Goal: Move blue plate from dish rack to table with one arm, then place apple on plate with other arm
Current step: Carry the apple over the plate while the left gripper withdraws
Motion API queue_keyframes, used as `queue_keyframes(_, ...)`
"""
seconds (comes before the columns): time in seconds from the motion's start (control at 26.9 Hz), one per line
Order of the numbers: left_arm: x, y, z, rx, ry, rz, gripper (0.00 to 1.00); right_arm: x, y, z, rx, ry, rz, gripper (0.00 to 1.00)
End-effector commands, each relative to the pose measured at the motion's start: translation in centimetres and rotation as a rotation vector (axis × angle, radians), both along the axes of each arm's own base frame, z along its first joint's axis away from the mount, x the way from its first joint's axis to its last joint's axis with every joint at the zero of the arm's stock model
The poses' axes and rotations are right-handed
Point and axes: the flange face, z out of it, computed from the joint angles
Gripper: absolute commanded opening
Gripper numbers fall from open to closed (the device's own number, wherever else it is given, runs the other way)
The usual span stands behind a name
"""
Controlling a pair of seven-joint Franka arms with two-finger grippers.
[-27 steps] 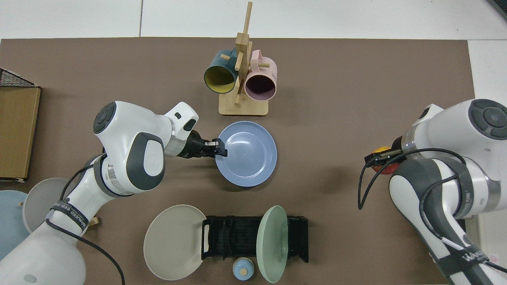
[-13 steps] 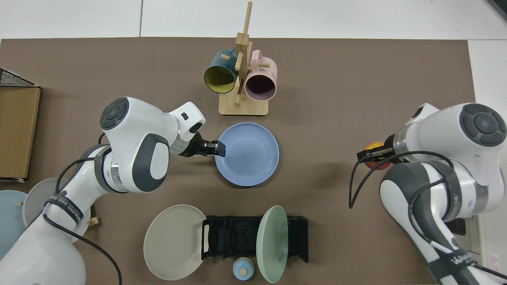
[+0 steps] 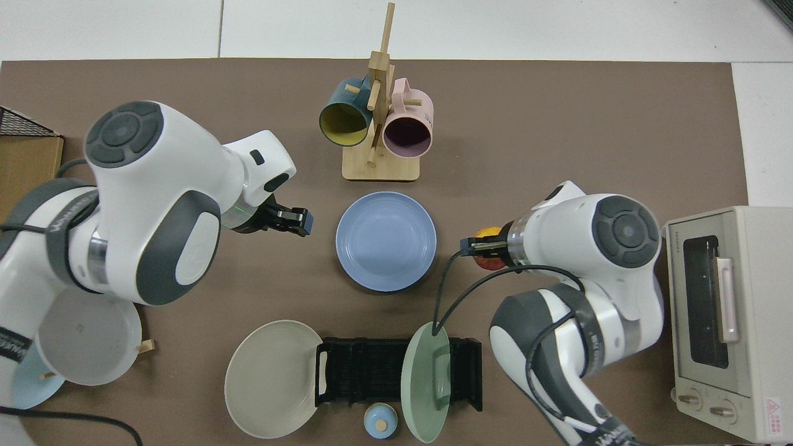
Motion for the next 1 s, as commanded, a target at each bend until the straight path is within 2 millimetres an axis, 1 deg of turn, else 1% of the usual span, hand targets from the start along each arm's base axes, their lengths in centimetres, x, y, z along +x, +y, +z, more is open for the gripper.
queue_keyframes(0.0, -0.9, 2.7, 5.7, 0.092, -0.003, -0.043, 0.68, 0.2, 5.2, -0.9, 0.069, -0.031, -0.12, 0.0)
queue_keyframes(0.07, -0.9, 3.2, 8.1, 0.125, 0.003, -0.081, 0.68, 0.9, 6.8, -0.7, 0.076, -0.042, -0.122, 0.0)
queue_keyframes(0.11, -1.0, 3.8, 9.1, 0.14, 0.0, -0.088, 0.68, 1.2, 7.9, -0.7, 0.078, -0.046, -0.108, 0.0)
queue_keyframes(0.15, -1.1, 4.0, 9.6, 0.15, -0.001, -0.094, 0.68, 1.2, 8.8, -0.8, 0.08, -0.048, -0.098, 0.0)
queue_keyframes(0.19, -1.3, 4.2, 9.9, 0.158, 0.004, -0.095, 0.7, 1.4, 9.5, -1.0, 0.079, -0.051, -0.09, 0.0)
queue_keyframes(0.22, -1.7, 4.3, 10.5, 0.165, 0.003, -0.095, 0.79, 1.5, 10.2, -1.3, 0.079, -0.054, -0.079, 0.0)
queue_keyframes(0.26, -2.1, 4.5, 11.2, 0.167, -0.008, -0.096, 0.82, 1.7, 10.8, -1.6, 0.081, -0.065, -0.079, 0.0)
queue_keyframes(0.33, -2.6, 4.7, 11.9, 0.169, -0.018, -0.095, 0.83, 1.3, 12.7, -2.8, 0.088, -0.088, -0.056, 0.0)
queue_keyframes(0.37, -2.6, 4.9, 12.0, 0.17, -0.019, -0.092, 0.87, 1.0, 13.7, -3.3, 0.093, -0.102, -0.043, 0.0)
queue_keyframes(0.45, -3.1, 5.6, 13.0, 0.169, -0.037, -0.087, 0.98, 0.9, 15.1, -4.6, 0.105, -0.129, -0.034, 0.0)
queue_keyframes(0.52, -3.9, 6.0, 13.6, 0.174, -0.043, -0.084, 0.99, 1.2, 16.1, -5.8, 0.111, -0.154, -0.027, 0.0)
queue_keyframes(0.56, -4.3, 6.4, 14.0, 0.176, -0.05, -0.077, 0.99, 1.5, 16.4, -6.1, 0.109, -0.161, -0.021, 0.0)
queue_keyframes(0.63, -4.1, 7.6, 14.2, 0.172, -0.057, -0.053, 1.0, 2.2, 16.9, -5.7, 0.109, -0.176, -0.013, 0.0)
queue_keyframes(0.67, -4.0, 8.0, 14.2, 0.168, -0.054, -0.047, 1.0, 2.2, 16.9, -5.9, 0.105, -0.178, -0.003, 0.0)
queue_keyframes(0.85, -4.4, 7.8, 14.1, 0.168, -0.036, -0.062, 1.0, 2.7, 16.6, -5.9, 0.1, -0.194, 0.026, 0.0)
queue_keyframes(0.97, -4.5, 7.8, 14.4, 0.168, -0.041, -0.062, 1.0, 2.3, 16.8, -6.5, 0.102, -0.181, 0.019, 0.06)
